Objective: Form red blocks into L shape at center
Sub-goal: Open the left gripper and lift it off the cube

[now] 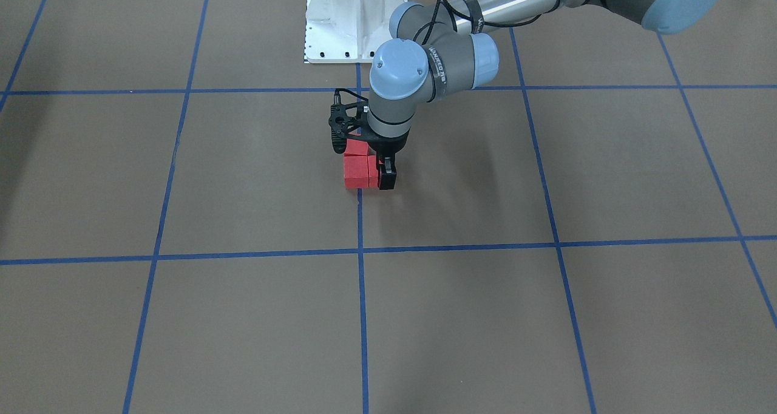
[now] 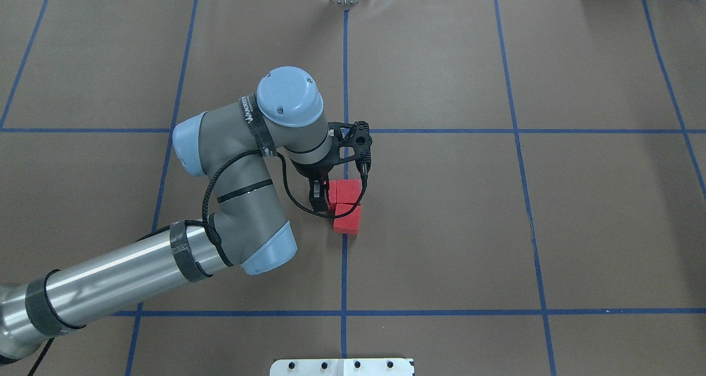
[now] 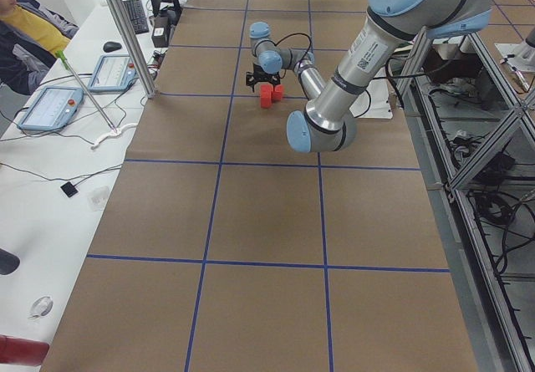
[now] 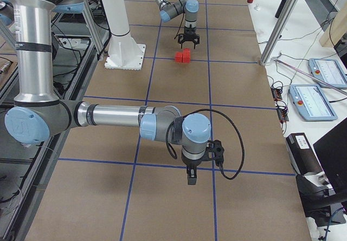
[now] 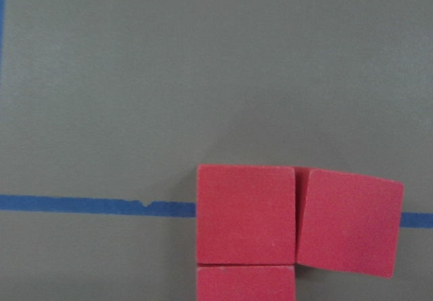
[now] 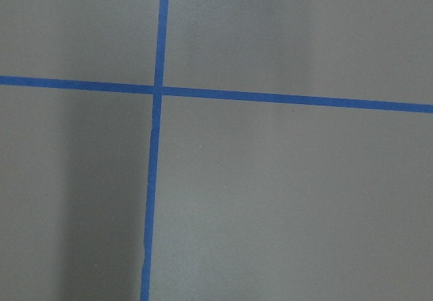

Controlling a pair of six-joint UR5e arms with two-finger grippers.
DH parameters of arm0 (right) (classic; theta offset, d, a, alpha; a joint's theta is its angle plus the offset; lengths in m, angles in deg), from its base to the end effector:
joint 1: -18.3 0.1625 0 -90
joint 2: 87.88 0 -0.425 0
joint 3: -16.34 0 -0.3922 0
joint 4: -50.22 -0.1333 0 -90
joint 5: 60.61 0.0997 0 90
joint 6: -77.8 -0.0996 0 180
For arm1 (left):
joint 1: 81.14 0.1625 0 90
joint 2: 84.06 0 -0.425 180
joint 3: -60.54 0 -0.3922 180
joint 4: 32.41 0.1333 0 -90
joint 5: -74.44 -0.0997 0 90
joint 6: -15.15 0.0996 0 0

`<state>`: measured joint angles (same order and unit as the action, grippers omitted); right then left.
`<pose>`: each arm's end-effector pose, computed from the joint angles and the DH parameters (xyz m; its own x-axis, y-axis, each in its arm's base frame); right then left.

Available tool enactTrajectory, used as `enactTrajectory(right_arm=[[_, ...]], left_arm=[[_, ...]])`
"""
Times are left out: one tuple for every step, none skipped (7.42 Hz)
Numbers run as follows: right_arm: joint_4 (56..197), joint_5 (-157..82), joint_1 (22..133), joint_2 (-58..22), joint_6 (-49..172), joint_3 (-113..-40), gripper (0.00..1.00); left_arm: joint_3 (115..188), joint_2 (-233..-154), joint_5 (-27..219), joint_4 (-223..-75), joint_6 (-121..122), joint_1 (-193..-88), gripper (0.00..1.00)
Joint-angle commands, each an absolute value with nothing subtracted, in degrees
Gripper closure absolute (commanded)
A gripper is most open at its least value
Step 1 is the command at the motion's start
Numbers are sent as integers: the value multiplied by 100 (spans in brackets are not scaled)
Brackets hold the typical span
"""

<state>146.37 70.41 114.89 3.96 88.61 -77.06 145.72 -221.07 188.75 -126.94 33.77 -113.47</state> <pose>0.1216 -0.4609 0.6595 0.7517 -0.0494 0.6576 0.0271 0.9987 0.0441 0.5725 -0.4715 0.1785 0.0369 0.9987 -0.0350 -0.6237 0.0504 0.7800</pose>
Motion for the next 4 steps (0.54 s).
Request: enactTrajectory(right_arm=[[14637, 7044, 11489, 396, 8861, -7692, 0], [14637, 7044, 11489, 396, 8861, -7683, 0], [14637, 7044, 11489, 396, 8861, -7648, 0], [14637, 7044, 11489, 396, 8861, -7639, 0]], left_arm=[[14842, -21611, 18913, -12689, 3378, -11995, 1], [15070, -21059, 18931, -12715, 3387, -12503, 1], [15220, -20506, 18940, -12724, 3387, -13048, 1], [15230, -19856, 19375, -12724, 3396, -13723, 1]])
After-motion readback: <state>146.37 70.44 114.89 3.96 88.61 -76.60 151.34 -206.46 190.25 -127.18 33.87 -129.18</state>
